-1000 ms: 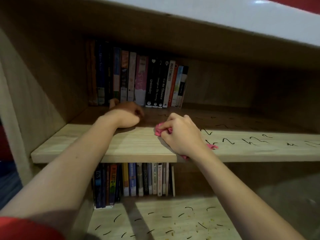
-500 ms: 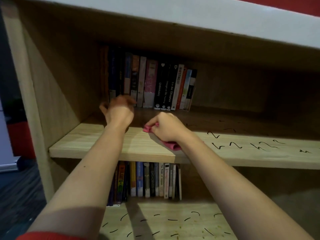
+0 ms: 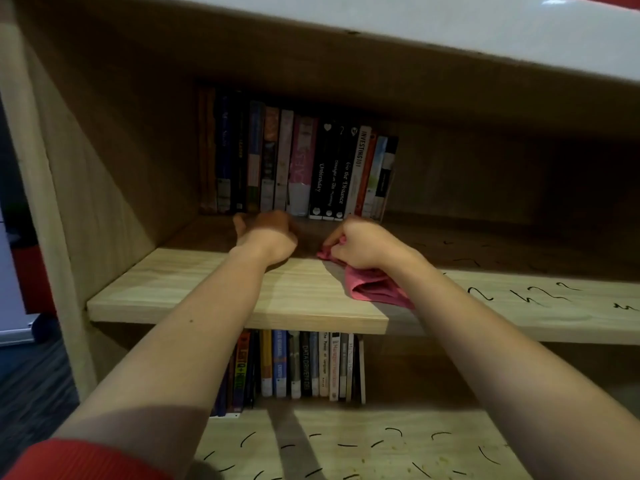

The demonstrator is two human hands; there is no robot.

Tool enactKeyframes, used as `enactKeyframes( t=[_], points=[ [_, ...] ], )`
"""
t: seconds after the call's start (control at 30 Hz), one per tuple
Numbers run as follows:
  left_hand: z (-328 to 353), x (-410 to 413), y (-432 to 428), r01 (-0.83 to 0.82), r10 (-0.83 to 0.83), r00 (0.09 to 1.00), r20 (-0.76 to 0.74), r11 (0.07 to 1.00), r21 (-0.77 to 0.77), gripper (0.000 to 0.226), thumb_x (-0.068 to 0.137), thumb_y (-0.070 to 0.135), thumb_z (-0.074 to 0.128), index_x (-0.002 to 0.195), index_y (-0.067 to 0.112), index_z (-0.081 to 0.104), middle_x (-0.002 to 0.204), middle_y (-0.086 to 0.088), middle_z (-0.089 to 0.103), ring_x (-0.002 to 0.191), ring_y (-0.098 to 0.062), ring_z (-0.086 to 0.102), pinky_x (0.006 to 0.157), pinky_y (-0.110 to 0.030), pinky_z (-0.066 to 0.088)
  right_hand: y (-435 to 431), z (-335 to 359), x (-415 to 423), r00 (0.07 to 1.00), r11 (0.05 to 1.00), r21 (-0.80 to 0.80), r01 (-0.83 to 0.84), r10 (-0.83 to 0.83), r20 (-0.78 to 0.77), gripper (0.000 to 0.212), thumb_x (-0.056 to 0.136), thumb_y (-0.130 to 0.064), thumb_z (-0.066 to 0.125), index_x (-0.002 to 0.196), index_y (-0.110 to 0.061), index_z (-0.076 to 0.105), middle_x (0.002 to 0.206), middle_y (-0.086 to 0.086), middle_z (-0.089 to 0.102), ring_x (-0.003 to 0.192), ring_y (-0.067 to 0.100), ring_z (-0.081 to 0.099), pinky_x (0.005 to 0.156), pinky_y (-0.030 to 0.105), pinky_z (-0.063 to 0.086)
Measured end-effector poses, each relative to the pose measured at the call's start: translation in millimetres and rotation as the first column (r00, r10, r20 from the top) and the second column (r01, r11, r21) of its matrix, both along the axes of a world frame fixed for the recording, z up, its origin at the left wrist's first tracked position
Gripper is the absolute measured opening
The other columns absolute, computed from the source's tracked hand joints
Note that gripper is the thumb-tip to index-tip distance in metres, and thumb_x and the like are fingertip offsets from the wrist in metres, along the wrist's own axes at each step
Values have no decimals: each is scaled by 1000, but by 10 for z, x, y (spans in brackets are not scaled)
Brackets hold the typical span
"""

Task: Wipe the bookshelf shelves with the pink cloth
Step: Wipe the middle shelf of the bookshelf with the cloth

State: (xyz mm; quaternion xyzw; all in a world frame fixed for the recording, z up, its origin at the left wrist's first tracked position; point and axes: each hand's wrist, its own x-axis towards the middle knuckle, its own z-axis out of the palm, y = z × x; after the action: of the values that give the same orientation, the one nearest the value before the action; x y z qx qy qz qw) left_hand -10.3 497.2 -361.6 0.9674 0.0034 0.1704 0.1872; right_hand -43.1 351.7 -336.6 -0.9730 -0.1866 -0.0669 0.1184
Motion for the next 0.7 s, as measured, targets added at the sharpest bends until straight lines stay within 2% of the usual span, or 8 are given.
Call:
enactKeyframes(
  t=[0.07,0.2,0.27,0.33,0.4,0.43,0.57,0.7],
  points=[
    [41,98,-107,87,-86,996,-9,994,70,32,92,17,41,115,24,61,124,-4,57,124,-26,44,113,-49,3,-64,97,12,1000,998,61,5,-6,14,24,92,-15,53,110,-14,69,99,1,64,88,15,56,76,24,44],
    [32,419,-171,159,-173,984,42,962,221,28,92,24,45,114,25,61,124,-5,56,125,-30,42,110,-52,3,-115,283,294,992,980,177,91,-105,71,23,92,-14,53,105,-8,71,104,9,68,85,21,60,84,33,52],
    [23,549,-148,150,-164,986,42,960,237,27,92,24,45,114,24,61,125,-6,56,126,-30,41,110,-51,4,-150,328,479,990,977,188,101,-117,79,24,91,-12,52,103,-3,70,104,13,69,87,24,63,86,37,53],
    [20,609,-140,148,-163,985,53,964,223,28,92,21,44,113,23,62,123,-6,56,125,-28,43,110,-50,4,-199,340,652,992,980,182,75,-93,89,24,89,-7,52,101,6,69,103,20,68,92,31,64,81,34,53],
    [16,644,-149,162,-186,979,89,961,225,27,94,21,41,112,21,61,121,-5,57,120,-26,47,110,-47,6,-244,336,845,991,985,141,99,-111,79,24,88,-8,55,100,9,67,101,21,68,92,32,63,72,30,48],
    [18,655,-159,173,-199,975,98,959,224,28,95,22,40,113,21,61,120,-4,58,119,-24,48,109,-46,6,-266,340,936,989,988,96,125,-132,66,24,89,-9,56,100,9,66,102,21,67,94,32,63,71,31,47],
    [10,676,-156,194,-208,977,36,951,241,30,97,28,37,119,24,58,126,-2,55,122,-22,46,110,-47,2,-289,322,1170,980,971,-138,196,-199,-9,27,91,-12,53,109,6,60,115,20,61,100,32,59,79,30,47],
    [-5,703,-146,202,-185,978,-95,954,220,33,96,37,36,123,32,55,137,1,48,134,-25,34,111,-51,-3,-233,272,1148,985,959,-249,137,-158,-67,32,89,-19,57,113,0,64,115,16,63,103,29,60,90,37,50]
  ],
)
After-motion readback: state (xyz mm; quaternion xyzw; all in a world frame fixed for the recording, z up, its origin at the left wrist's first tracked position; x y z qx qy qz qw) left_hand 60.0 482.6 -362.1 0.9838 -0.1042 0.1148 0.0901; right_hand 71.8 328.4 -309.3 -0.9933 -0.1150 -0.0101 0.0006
